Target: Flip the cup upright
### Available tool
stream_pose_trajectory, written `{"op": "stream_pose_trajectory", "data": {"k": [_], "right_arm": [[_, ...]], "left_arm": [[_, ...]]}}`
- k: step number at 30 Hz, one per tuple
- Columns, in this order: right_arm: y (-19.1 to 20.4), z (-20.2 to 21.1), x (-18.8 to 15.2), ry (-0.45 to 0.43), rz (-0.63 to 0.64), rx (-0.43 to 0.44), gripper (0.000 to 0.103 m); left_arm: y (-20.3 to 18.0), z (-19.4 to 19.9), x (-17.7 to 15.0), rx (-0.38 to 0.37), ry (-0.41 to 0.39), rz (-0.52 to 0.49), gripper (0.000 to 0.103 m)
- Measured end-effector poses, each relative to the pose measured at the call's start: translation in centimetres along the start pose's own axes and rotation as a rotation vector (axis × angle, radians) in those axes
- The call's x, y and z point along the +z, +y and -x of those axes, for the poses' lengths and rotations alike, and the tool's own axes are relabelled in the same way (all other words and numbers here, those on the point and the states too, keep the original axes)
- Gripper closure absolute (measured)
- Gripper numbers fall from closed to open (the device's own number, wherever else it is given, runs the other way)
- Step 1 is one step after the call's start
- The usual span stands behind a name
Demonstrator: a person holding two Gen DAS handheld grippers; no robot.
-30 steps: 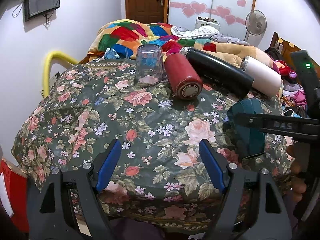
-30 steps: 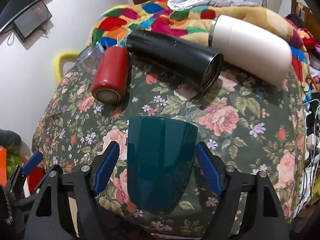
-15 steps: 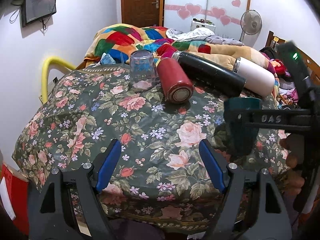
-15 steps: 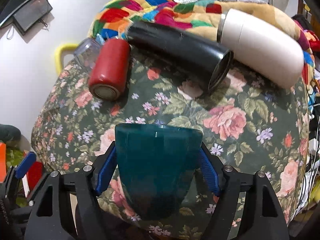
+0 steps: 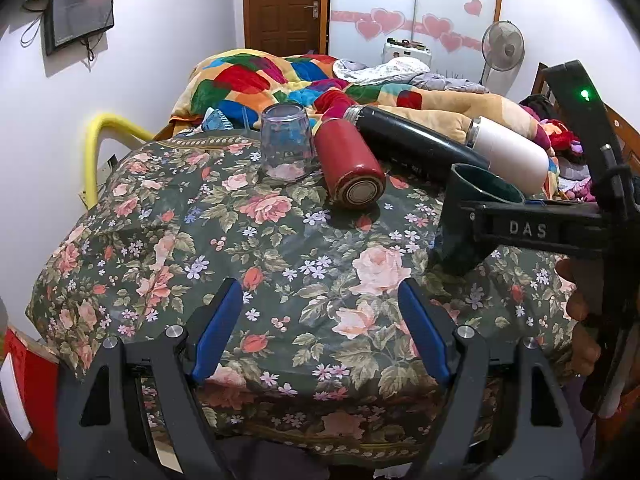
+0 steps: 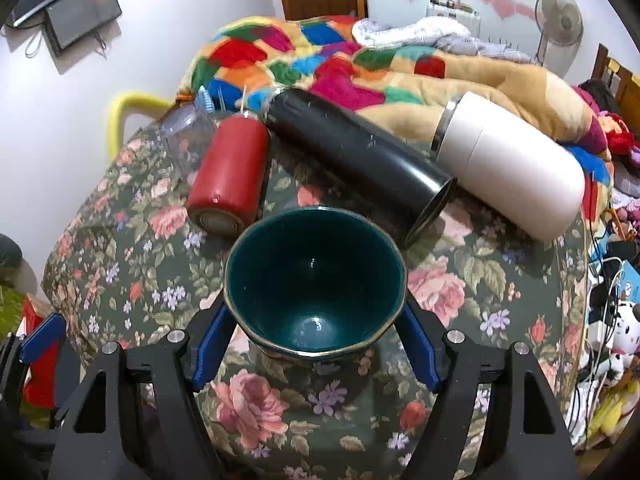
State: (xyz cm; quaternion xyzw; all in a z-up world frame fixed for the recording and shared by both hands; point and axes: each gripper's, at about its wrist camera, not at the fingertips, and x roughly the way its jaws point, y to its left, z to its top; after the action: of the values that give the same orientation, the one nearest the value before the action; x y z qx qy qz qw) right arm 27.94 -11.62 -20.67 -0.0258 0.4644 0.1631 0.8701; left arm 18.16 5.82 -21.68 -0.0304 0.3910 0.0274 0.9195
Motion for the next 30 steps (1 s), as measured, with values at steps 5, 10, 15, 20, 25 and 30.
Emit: {"op": "stream_pose_trajectory", "data": {"k": [5,10,15,20,25,30], "right_arm": [[1.0,0.4,-0.8,-0.016,0.055,-0.031,0.03],[1.5,0.5,-1.4,-0.014,0.094,-0.053,0.03],[1.5,0.2,-1.5,0.03,0.096,-0.027,0.03],[1.4,1.3,-1.7,0.026,0.077,-0.01,0.029],[1.3,4.3,-2.1,-0.02,0.07,0.027,0.029],[1.1,10.3,-2.6,-0.173,0.076,0.024,0.029]], "left_arm": [[0.1,0.0,0.0,-0.003,0.002,0.01,0.024],[-0.2,0.2,-0.1,-0.005,0.003,0.013,0.024],[-0.4,1.0,-0.2,0.002,-0.005,0.003,0.024],[-0.6,2.2,-0.1,0.004,-0.021,0.004,0.024],[-1.2,4.4,0.5,-0.007,-0.063,0.002,0.024],[-2.2,7.8,1.6,-0.023,-0.145,-0.008,0.024]]}}
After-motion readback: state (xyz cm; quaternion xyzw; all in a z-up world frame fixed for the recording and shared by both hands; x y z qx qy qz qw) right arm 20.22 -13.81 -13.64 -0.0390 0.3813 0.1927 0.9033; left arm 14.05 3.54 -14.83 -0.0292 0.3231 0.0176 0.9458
